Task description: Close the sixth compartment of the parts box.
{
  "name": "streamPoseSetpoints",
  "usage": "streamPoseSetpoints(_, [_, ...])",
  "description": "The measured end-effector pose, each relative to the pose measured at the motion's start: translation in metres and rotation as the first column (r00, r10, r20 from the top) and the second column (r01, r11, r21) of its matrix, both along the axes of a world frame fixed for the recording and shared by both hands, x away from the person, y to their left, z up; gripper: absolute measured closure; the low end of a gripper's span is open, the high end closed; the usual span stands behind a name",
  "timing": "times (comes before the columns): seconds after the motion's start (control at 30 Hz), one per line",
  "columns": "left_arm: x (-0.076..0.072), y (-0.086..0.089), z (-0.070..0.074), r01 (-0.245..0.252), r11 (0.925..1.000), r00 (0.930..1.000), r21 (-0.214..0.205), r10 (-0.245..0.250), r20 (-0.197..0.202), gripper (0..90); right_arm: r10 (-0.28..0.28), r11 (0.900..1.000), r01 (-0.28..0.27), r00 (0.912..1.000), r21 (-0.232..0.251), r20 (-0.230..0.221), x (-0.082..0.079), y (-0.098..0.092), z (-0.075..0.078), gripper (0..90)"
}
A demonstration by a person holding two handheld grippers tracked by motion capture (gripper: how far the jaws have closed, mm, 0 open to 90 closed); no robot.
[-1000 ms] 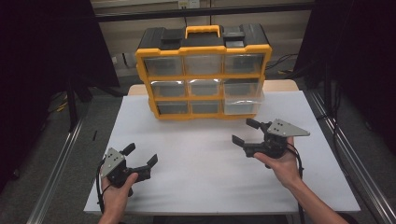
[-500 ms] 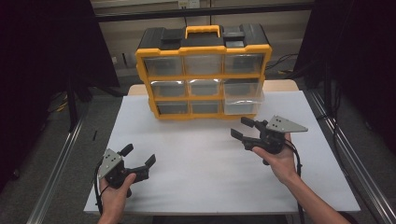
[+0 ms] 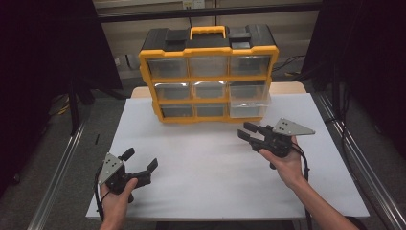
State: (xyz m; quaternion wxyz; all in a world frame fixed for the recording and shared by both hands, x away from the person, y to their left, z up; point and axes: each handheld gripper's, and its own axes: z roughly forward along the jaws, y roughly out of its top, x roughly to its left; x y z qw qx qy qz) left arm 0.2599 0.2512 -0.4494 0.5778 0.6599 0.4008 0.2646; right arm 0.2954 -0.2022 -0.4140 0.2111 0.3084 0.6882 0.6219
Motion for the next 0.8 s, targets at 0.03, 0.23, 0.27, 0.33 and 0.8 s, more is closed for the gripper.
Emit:
streamPoseSetpoints(0.03, [0.0002, 0.0005, -0.0001, 0.004, 1.0000, 1.0000, 0.009, -0.004, -0.001, 3.9, 0.004, 1.0000, -0.004, 1.0000, -0.003, 0.001, -0.0003, -0.0002, 0.0000, 63.8])
streamPoseSetpoints(0.23, [0.0011, 0.0004, -0.0019, -0.014, 0.9999, 0.9997, -0.009, 0.014, -0.022, 3.9, -0.004, 1.0000, 0.004, 1.0000, -0.009, -0.005, 0.0019, -0.0004, -0.0020, 77.8])
streamPoseSetpoints(0.27, [0.0009, 0.0018, -0.0015, -0.010, 0.9999, 0.9997, 0.006, 0.010, -0.021, 3.9, -0.009, 0.9999, 0.009, 0.9999, -0.008, -0.004, 0.0020, -0.0004, -0.0021, 78.4])
streamPoseSetpoints(0.33, [0.0009, 0.0022, -0.0013, 0.000, 1.0000, 0.9999, 0.003, 0.000, -0.017, 3.9, -0.012, 0.9999, 0.012, 0.9999, -0.009, -0.002, 0.0020, -0.0006, -0.0020, 81.7])
streamPoseSetpoints(0.8, [-0.0006, 0.0013, -0.0001, 0.006, 1.0000, 1.0000, -0.005, -0.006, -0.006, 3.9, -0.028, 0.9995, 0.028, 0.9996, -0.015, 0.004, 0.0060, -0.0076, 0.0000, 90.0])
